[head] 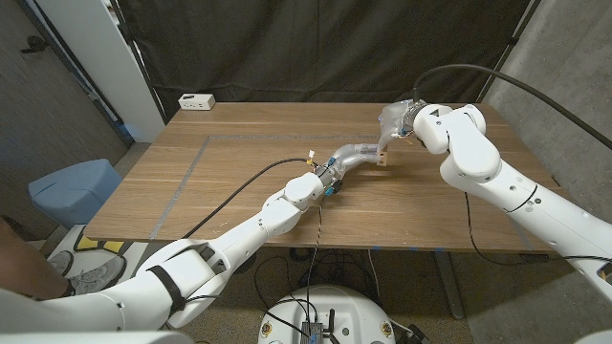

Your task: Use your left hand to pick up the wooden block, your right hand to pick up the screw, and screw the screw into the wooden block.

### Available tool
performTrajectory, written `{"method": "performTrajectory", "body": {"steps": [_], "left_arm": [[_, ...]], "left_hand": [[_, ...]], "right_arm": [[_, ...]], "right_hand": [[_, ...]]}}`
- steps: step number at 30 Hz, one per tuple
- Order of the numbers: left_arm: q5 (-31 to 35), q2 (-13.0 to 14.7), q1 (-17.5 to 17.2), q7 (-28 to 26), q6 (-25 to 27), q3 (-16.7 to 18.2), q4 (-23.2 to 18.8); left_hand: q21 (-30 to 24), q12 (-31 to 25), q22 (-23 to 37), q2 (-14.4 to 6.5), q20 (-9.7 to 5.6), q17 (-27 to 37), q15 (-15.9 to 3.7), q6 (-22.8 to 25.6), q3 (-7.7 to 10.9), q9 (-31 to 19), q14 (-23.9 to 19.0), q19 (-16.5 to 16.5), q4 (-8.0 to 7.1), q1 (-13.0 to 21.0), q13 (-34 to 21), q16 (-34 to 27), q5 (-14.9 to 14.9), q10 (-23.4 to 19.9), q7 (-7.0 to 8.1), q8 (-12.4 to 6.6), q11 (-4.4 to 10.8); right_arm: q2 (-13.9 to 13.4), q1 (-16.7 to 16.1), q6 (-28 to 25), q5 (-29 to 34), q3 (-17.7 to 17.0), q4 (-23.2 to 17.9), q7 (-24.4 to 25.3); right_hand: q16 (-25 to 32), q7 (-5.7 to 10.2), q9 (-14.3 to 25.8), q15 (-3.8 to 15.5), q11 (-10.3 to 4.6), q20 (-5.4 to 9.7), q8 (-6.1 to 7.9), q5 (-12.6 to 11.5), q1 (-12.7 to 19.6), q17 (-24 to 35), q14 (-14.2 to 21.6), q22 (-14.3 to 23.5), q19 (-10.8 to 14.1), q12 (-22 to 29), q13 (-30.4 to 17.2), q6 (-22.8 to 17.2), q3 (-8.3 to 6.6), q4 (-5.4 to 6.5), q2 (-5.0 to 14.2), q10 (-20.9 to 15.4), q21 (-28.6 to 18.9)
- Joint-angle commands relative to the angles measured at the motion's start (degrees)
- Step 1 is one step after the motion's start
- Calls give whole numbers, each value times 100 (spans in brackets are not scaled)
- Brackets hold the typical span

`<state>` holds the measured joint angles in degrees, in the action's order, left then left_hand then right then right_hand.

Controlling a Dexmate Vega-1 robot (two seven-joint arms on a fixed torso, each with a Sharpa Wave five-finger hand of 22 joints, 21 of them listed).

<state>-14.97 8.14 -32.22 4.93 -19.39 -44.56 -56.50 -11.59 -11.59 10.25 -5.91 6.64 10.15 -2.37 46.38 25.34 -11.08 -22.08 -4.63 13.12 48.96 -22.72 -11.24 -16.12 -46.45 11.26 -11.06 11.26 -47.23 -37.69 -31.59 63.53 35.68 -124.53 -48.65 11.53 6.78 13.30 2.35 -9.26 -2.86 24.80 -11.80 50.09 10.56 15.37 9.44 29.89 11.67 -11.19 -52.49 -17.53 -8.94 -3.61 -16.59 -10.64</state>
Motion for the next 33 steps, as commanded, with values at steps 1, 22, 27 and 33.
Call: {"method": "performTrajectory", "body": {"steps": [1, 22, 27, 33], "left_arm": [[-4, -30, 24, -7, -32, 1, 55], [-56, -123, 125, 74, -96, 13, 308], [-53, -150, 158, 85, -130, 11, 385], [-58, -165, 175, 98, -142, 14, 424]], "left_hand": [[-37, -36, 30, -249, 9, 2, -73, 325, 515, -19, -46, -34, -467, -288, -19, 9, -27, -27, -276, -53, -16], [-35, -28, 31, -258, 8, 1, -63, 315, 547, -19, -43, -29, -457, -329, -18, 9, -30, 12, -297, -42, -63], [-34, -28, 31, -259, 11, 1, -61, 319, 551, -19, -43, -26, -455, -339, -18, 7, -30, 19, -309, -42, -59], [-35, -32, 31, -256, 7, -1, -58, 321, 556, -19, -46, -27, -447, -343, -20, 6, -30, 17, -307, -42, -60]], "right_arm": [[19, 25, 44, -157, -24, 103, 130], [22, 152, -136, -251, 125, 268, 292], [24, 163, -180, -174, 166, 285, 313], [47, 160, -220, -121, 190, 317, 346]], "right_hand": [[48, 2, 9, 73, 7, 23, 48, 10, -19, 14, 81, 17, 72, 27, -14, -101, -23, 55, 70, -91, -37], [65, -87, -14, 88, 51, 54, 188, 41, -375, 33, 159, 18, 101, 39, -10, -494, 78, 237, 217, -332, -25], [80, -136, -33, 111, 58, 67, 251, 41, -428, 26, 236, 19, 128, 50, -8, -694, 99, 240, 238, -439, -29], [96, -157, -57, 140, 36, 92, 308, 43, -504, 22, 324, 19, 157, 58, -6, -894, 130, 249, 254, -558, -31]]}}
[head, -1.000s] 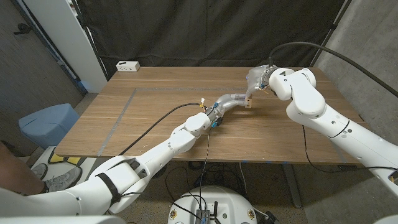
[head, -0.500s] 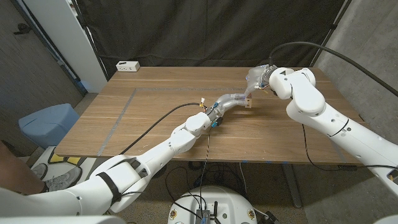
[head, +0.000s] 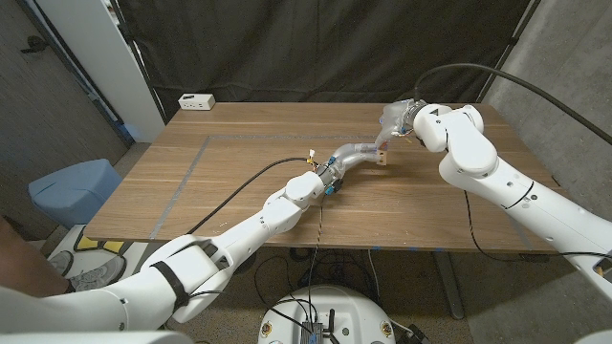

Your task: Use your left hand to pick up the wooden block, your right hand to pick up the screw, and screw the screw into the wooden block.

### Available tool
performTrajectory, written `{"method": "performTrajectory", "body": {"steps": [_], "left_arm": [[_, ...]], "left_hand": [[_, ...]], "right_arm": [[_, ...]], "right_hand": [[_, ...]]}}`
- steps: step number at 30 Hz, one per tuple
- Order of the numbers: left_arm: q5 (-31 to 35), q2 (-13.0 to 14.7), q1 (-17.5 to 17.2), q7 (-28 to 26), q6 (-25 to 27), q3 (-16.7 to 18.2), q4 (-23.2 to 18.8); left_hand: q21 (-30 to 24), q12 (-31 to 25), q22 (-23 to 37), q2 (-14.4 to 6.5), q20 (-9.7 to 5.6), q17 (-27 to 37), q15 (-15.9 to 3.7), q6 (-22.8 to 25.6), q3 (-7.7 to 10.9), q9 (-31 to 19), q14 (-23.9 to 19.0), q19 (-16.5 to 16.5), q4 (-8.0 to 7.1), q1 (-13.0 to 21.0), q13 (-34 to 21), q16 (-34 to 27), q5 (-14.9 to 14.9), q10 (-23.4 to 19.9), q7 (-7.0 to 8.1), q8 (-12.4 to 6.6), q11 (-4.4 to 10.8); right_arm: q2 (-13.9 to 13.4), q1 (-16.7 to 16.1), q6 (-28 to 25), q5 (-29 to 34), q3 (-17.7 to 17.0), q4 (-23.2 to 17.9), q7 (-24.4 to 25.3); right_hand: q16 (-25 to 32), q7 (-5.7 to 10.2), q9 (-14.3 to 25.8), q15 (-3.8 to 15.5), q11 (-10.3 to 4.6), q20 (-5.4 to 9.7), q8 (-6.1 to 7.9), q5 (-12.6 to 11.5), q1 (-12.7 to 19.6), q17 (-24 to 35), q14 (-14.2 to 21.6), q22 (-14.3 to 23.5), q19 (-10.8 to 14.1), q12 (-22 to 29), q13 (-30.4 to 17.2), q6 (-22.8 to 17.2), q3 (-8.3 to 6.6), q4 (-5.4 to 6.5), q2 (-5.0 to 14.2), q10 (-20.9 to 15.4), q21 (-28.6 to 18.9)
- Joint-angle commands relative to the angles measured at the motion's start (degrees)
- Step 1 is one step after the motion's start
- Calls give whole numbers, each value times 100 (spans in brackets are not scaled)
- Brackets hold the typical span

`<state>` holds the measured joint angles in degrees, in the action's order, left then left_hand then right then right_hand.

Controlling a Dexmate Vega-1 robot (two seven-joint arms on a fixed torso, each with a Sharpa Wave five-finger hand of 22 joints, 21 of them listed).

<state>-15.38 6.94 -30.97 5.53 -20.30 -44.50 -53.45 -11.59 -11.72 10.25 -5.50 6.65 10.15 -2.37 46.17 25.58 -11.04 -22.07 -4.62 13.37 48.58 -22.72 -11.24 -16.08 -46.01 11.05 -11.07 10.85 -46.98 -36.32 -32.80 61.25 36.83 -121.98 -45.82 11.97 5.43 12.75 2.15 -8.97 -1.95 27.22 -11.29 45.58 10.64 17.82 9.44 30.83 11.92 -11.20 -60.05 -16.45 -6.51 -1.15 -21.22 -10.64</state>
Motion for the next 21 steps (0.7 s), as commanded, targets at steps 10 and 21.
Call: {"method": "performTrajectory", "body": {"steps": [10, 21], "left_arm": [[-12, -49, 60, 46, -77, 9, 140], [-15, -32, 39, 49, -77, 12, 95]], "left_hand": [[-36, -24, 31, -299, 9, 0, -62, 347, 540, -23, -49, -30, -470, -320, -16, 4, -34, -35, -283, -41, -17], [-37, -25, 32, -307, 14, 1, -57, 352, 547, -23, -39, -31, -460, -327, -17, 3, -33, -29, -283, -40, -10]], "right_arm": [[72, 28, -142, 176, 103, 128, 133], [105, 19, -177, 158, 109, 158, 194]], "right_hand": [[62, -79, -31, 154, 12, 27, 111, 0, -204, 16, 157, 20, 111, 36, -3, -333, 77, 52, 22, -213, -39], [69, -110, -58, 162, 2, 39, 155, 1, -324, 16, 226, 21, 164, 45, -1, -530, 118, 85, 51, -347, -47]]}}
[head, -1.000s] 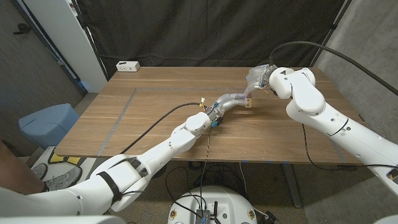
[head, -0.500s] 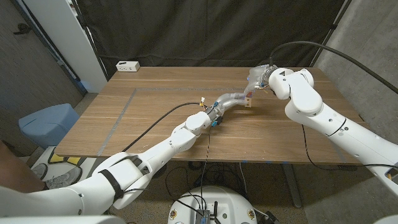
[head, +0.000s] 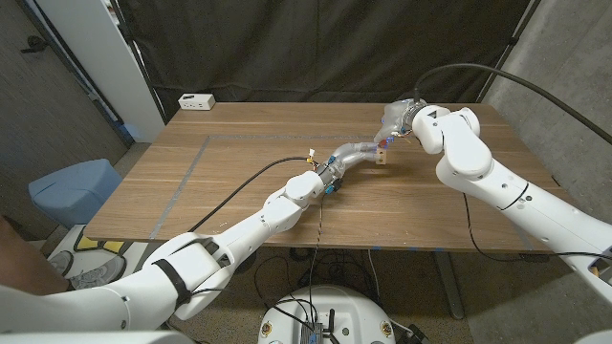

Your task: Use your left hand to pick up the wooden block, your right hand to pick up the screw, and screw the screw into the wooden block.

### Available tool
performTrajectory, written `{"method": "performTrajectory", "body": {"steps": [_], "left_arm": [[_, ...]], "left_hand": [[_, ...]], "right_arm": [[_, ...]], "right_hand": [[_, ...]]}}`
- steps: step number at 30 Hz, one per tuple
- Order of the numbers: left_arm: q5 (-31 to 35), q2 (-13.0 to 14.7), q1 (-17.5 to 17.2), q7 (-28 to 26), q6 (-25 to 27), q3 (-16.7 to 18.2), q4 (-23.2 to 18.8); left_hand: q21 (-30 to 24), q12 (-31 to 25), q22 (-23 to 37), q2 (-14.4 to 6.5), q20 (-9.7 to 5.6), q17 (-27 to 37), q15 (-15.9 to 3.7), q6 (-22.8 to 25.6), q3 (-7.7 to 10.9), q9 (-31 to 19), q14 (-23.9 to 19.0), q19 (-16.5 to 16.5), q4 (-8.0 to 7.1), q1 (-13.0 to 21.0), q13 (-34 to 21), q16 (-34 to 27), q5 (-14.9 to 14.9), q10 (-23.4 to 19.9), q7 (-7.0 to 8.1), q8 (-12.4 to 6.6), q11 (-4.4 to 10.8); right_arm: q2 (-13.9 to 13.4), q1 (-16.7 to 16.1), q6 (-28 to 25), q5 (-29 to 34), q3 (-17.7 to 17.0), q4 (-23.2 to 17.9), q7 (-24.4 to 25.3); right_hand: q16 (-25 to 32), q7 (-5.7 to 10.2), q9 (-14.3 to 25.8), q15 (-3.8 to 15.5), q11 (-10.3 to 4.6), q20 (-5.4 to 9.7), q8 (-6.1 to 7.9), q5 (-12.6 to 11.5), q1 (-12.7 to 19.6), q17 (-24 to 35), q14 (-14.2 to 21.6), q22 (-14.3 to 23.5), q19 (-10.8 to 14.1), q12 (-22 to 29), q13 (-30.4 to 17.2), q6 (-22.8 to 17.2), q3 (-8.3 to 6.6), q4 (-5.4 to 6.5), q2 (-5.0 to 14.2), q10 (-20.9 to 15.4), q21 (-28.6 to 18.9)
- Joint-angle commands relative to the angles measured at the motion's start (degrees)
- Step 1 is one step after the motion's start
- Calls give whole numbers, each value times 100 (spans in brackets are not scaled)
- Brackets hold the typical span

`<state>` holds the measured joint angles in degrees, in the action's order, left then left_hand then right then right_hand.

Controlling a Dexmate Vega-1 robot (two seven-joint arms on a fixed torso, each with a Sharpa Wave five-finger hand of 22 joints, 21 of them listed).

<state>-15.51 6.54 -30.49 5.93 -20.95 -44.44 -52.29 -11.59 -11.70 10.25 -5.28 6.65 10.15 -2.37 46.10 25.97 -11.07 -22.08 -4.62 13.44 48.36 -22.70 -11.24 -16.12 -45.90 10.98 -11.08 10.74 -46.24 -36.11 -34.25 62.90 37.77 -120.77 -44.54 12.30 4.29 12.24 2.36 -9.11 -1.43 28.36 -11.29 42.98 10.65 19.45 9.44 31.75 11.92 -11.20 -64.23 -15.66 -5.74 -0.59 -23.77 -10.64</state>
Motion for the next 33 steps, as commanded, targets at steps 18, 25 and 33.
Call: {"method": "performTrajectory", "body": {"steps": [18, 25, 33], "left_arm": [[2, 43, -59, -22, 20, 10, -127], [1, 48, -74, -30, 15, 12, -141], [2, 68, -104, -45, 31, 13, -198]], "left_hand": [[-38, -30, 32, -332, 9, 2, -55, 368, 515, -20, -38, -32, -459, -322, -12, -2, -26, -47, -279, -40, 0], [-38, -29, 32, -349, 2, 3, -50, 364, 529, -20, -40, -31, -454, -319, -12, -5, -28, -40, -283, -38, -11], [-38, -33, 32, -352, 8, 3, -52, 367, 537, -21, -44, -32, -455, -329, -10, -7, -29, -47, -294, -38, -8]], "right_arm": [[82, -23, -62, 75, 63, 82, 222], [114, -51, -96, 134, 82, 98, 302], [108, -128, -154, 189, 50, 43, 363]], "right_hand": [[64, -42, -85, 245, -58, 75, 216, -25, -200, 5, 309, 23, 174, 72, 9, -841, 100, -19, 39, -486, -49], [59, -39, -102, 259, -81, 88, 245, -30, -208, 2, 339, 23, 192, 73, 12, -990, 106, -34, 50, -567, -48], [58, -61, -124, 270, -88, 112, 248, -29, -269, 0, 393, 23, 214, 72, 17, -1102, 142, -35, 23, -665, -46]]}}
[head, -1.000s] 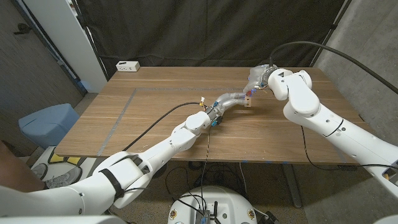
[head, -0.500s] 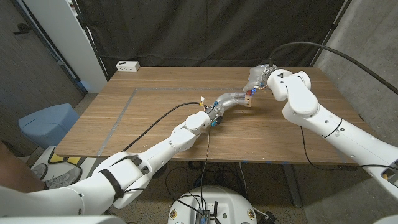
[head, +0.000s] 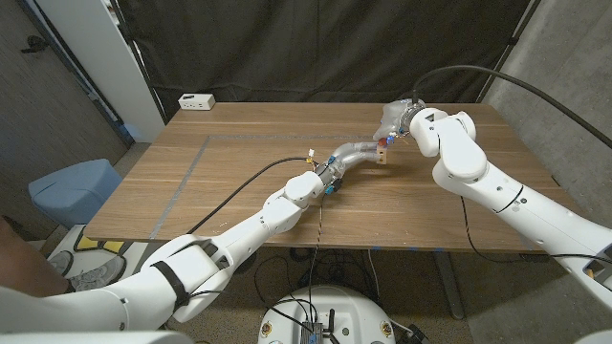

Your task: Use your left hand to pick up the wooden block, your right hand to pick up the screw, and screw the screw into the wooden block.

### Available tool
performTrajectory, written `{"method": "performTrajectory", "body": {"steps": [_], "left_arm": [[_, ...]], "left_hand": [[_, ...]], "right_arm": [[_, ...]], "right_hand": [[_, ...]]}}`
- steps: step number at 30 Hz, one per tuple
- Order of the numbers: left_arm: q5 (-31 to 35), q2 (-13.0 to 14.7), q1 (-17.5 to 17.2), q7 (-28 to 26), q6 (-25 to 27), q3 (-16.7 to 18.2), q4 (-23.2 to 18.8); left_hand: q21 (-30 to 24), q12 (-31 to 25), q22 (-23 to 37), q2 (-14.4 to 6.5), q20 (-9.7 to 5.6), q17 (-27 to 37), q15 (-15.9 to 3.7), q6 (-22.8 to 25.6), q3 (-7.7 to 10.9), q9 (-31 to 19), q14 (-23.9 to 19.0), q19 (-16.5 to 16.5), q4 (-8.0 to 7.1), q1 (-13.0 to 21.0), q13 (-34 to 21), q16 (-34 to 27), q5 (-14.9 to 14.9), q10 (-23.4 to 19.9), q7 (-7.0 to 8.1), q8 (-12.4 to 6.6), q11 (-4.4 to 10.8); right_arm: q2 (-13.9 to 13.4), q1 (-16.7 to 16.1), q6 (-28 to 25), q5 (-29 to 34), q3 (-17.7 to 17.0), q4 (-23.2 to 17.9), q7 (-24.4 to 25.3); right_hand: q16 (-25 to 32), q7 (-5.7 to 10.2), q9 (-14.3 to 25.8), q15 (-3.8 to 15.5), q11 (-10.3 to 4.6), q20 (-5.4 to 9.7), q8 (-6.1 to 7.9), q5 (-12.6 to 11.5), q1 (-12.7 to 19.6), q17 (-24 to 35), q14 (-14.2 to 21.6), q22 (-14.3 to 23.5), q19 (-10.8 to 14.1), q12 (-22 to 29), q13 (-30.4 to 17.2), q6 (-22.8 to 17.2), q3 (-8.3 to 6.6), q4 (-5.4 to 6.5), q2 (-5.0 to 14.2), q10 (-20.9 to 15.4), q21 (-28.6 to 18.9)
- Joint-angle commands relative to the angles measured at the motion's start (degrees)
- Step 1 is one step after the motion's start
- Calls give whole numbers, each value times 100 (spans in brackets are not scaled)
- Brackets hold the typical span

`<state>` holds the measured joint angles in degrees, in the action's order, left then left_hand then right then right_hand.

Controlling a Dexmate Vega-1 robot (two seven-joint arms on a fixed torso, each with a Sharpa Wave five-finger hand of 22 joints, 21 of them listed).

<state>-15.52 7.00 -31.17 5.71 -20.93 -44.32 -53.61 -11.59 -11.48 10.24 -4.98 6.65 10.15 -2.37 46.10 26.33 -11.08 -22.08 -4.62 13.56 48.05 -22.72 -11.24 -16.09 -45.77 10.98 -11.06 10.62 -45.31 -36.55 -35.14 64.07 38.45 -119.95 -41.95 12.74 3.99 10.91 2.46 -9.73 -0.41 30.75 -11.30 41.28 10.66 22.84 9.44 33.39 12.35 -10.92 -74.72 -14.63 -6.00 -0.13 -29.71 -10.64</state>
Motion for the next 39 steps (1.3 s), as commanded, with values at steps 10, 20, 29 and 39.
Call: {"method": "performTrajectory", "body": {"steps": [10, 20, 29, 39], "left_arm": [[5, 30, -46, -23, 28, -1, -86], [3, 18, -41, -16, 34, -7, -74], [-6, 0, -21, 15, 26, -13, -40], [-24, -33, 16, 62, -5, -13, 48]], "left_hand": [[-39, -58, 33, -391, -1, 3, -45, 362, 516, -20, -44, -33, -476, -317, -10, -6, -34, -59, -294, -37, -7], [-40, -56, 33, -395, 5, 2, -41, 365, 532, -20, -45, -34, -476, -330, -9, -5, -37, -52, -294, -37, -10], [-40, -59, 33, -397, 0, 2, -33, 376, 538, -20, -44, -34, -472, -338, -7, -6, -37, -55, -308, -40, -14], [-39, -59, 33, -401, -1, 4, -36, 370, 542, -21, -55, -31, -469, -343, -8, -13, -35, -51, -312, -35, -27]], "right_arm": [[18, -185, -138, 129, -78, -109, 199], [1, -242, -181, 162, -143, -174, 191], [-40, -243, -145, 100, -207, -249, 88], [-166, -164, 5, -199, -296, -345, -197]], "right_hand": [[-6, -92, -21, 230, 67, 13, -63, -18, -455, 7, 115, 23, 78, -5, -7, -95, 205, 98, -166, -160, -40], [-23, -148, -27, 219, 70, 13, -158, -27, -742, 16, 144, 24, 90, -49, -7, -13, 326, 196, -253, -164, -34], [-112, -151, 6, 118, 246, -68, -461, -65, -1028, 9, 60, 25, 26, -149, -13, 542, 435, 264, -335, 4, -6], [-212, -170, 149, -41, 522, -225, -821, -102, -1122, 1, -253, 23, -179, -231, -31, 1506, 473, 214, -393, 506, 25]]}}
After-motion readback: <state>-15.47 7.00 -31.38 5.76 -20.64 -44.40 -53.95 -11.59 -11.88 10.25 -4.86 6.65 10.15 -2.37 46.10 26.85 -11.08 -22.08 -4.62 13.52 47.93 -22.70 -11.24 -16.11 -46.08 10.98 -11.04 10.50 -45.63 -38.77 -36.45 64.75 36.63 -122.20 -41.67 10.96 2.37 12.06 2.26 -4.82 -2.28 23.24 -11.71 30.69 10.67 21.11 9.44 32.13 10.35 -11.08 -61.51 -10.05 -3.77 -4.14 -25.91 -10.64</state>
